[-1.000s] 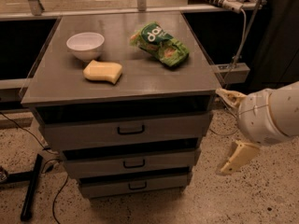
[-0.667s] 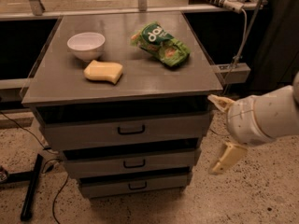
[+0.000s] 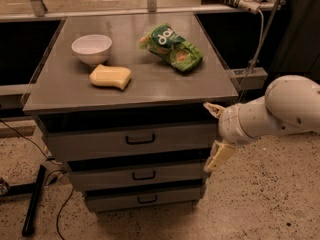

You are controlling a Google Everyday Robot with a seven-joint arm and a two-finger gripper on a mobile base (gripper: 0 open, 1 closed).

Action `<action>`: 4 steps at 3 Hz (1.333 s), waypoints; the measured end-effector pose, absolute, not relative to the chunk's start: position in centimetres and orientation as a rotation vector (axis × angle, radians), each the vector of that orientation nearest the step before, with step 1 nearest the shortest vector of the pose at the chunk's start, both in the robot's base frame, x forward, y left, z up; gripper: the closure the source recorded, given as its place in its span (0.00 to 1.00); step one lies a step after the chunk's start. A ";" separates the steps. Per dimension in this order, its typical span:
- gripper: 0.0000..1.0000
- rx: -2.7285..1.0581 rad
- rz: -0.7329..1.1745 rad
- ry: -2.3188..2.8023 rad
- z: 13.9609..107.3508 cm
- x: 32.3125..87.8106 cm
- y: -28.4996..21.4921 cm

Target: Open top drawer

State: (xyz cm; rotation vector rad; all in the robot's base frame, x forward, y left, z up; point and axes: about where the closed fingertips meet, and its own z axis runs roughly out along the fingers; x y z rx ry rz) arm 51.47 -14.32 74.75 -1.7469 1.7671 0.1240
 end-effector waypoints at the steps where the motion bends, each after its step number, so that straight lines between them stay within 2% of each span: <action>1: 0.00 -1.747 0.124 1.767 74.8 51.5 -14.3; 4: 0.00 -1.820 0.224 1.717 68.6 54.6 -10.9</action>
Offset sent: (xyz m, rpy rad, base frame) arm 0.0188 0.0271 -0.0519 0.0518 0.0631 0.0784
